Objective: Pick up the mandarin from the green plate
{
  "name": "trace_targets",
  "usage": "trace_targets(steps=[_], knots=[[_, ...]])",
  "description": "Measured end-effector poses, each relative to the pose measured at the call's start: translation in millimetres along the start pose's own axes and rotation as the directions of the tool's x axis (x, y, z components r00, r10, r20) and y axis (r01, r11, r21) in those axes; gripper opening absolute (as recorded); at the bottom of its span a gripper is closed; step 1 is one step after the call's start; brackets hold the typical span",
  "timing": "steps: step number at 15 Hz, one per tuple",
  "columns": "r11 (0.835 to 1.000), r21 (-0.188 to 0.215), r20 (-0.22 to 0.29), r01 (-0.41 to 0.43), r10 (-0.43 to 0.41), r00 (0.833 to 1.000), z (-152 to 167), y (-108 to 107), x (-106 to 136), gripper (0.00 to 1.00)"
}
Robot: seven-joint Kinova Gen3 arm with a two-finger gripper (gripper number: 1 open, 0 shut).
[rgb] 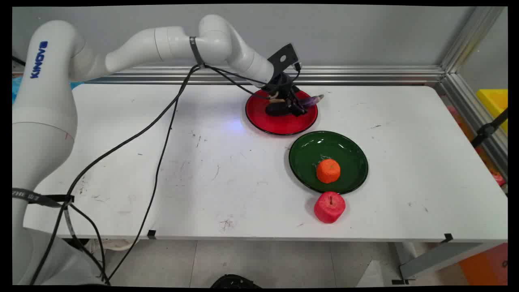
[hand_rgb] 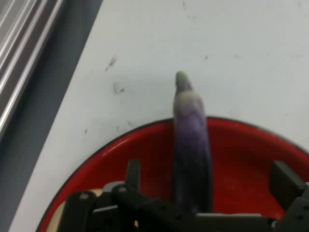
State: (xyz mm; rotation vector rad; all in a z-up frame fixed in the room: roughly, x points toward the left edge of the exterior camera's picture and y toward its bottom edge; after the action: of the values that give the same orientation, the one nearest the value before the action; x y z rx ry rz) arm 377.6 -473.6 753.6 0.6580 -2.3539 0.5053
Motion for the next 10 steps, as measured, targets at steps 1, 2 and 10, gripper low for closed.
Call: trace_targets(steps=[1, 2, 10], knots=[[1.0, -0.001, -0.004, 0.003, -0.003, 1.0, -2.7, 1.5, 3.6, 1.0], [1.0, -0.004, -0.007, 0.008, -0.008, 1.0, -6.7, 3.6, 7.6, 1.0], [0.996, -0.063, 0.035, 0.068, -0.066, 0.997, -58.1, 43.9, 24.8, 1.0]])
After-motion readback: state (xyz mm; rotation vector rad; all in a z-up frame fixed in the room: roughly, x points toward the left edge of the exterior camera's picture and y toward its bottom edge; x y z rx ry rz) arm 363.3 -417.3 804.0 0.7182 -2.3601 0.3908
